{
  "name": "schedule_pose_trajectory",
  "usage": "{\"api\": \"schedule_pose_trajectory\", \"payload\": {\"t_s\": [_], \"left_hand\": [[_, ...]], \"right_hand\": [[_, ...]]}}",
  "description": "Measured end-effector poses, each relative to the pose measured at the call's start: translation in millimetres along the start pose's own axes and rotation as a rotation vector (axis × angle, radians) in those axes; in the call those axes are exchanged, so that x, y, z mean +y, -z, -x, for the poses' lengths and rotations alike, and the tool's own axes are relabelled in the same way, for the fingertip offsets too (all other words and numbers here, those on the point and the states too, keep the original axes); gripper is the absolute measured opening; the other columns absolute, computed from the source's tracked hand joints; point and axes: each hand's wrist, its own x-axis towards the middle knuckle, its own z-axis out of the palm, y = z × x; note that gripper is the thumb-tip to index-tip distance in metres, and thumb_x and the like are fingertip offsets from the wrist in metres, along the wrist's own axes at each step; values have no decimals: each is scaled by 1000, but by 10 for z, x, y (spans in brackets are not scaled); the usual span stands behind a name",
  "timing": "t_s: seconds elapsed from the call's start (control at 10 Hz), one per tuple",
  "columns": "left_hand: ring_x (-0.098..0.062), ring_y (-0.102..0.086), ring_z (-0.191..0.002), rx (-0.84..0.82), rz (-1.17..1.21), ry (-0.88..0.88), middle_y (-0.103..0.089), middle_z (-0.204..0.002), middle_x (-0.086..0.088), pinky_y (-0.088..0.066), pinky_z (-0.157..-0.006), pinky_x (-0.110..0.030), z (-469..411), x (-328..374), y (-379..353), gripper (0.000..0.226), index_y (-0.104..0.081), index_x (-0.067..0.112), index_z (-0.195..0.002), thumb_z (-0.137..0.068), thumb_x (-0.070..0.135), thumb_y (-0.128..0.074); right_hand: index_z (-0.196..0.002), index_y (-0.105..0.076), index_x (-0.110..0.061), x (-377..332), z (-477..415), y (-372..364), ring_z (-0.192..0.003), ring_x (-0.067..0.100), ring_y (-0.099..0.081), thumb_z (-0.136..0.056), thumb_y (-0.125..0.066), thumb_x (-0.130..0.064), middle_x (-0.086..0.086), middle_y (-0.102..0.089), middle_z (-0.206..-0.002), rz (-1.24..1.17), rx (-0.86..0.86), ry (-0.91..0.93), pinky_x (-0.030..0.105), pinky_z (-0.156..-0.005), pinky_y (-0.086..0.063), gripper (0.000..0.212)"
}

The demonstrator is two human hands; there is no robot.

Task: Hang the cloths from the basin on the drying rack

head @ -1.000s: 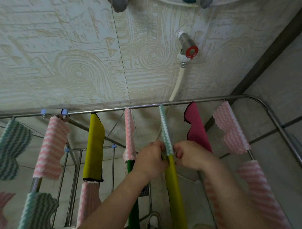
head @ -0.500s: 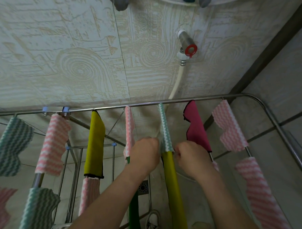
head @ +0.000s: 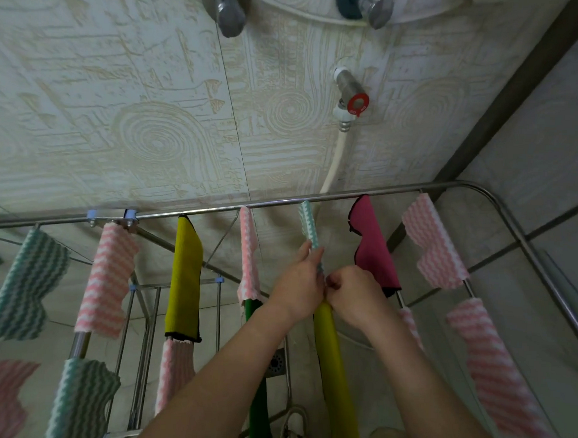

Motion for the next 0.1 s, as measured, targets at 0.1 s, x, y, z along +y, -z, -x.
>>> {"api": "schedule_pose_trajectory", "payload": {"t_s": [0.1], "left_hand": [[-26,-46,-129,108,-36,-39,-29,-152,-8,-44,-100,-32,149,-84,58,60,-29,18,-147,-92,10,-51]], "right_hand": [[-59,-51,-20,-41,78,22,-57,17,-55,-92,-55,-30,-2,-54,-57,36,25,-4,31,-50,-39,34]]}}
